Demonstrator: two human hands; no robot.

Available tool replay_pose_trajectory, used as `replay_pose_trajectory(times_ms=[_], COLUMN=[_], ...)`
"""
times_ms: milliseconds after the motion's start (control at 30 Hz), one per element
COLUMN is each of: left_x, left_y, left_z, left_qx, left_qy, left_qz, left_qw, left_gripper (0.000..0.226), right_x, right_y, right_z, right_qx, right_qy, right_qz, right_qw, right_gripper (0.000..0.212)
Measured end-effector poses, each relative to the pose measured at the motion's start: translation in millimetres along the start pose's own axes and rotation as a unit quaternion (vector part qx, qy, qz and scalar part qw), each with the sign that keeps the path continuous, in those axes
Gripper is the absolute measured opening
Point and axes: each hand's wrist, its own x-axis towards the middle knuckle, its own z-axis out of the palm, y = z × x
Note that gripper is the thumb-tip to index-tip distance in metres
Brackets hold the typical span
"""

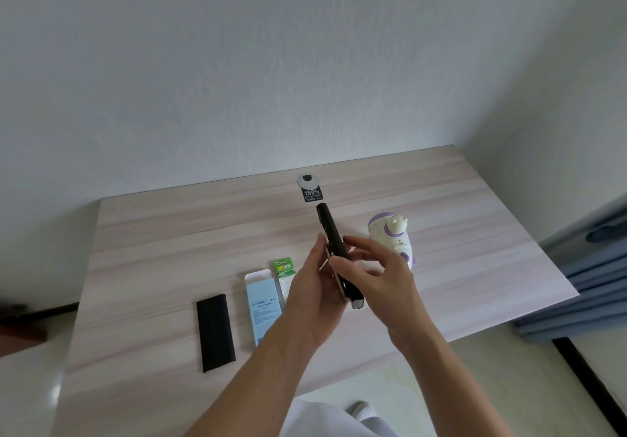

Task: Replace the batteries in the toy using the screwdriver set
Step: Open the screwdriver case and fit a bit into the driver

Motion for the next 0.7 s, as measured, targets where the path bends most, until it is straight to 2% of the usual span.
replay_pose_trajectory(times_ms=[167,267,367,433,600,700], left_x=[1,1,-2,-5,-14,-18], left_y=[3,3,5,9,20,25], left_z=[-4,-6,-9,-10,-12,-14], left_qx=[-0.014,-0.017,0.002,0.009,0.025,0.055], left_qy=[0.027,0.035,0.038,0.035,0.017,0.013], left_qz=[-0.011,-0.019,-0.021,-0.027,-0.047,-0.046], left_qw=[0.999,0.999,0.999,0.999,0.998,0.997], left_gripper=[0.035,0.030,0.027,0.030,0.044,0.042], right_x=[-2,-2,-2,-1,2,4], right_y=[-2,-3,-5,-2,3,7], right_z=[-1,-3,-6,-8,-6,-3], right_qx=[0.021,0.090,0.194,0.224,0.174,0.126], right_qy=[0.008,-0.004,-0.012,-0.016,-0.021,-0.027], right_qz=[-0.002,0.027,0.084,0.101,0.081,0.061], right_qw=[1.000,0.996,0.977,0.969,0.981,0.990], right_gripper=[0.021,0.017,0.026,0.028,0.024,0.021])
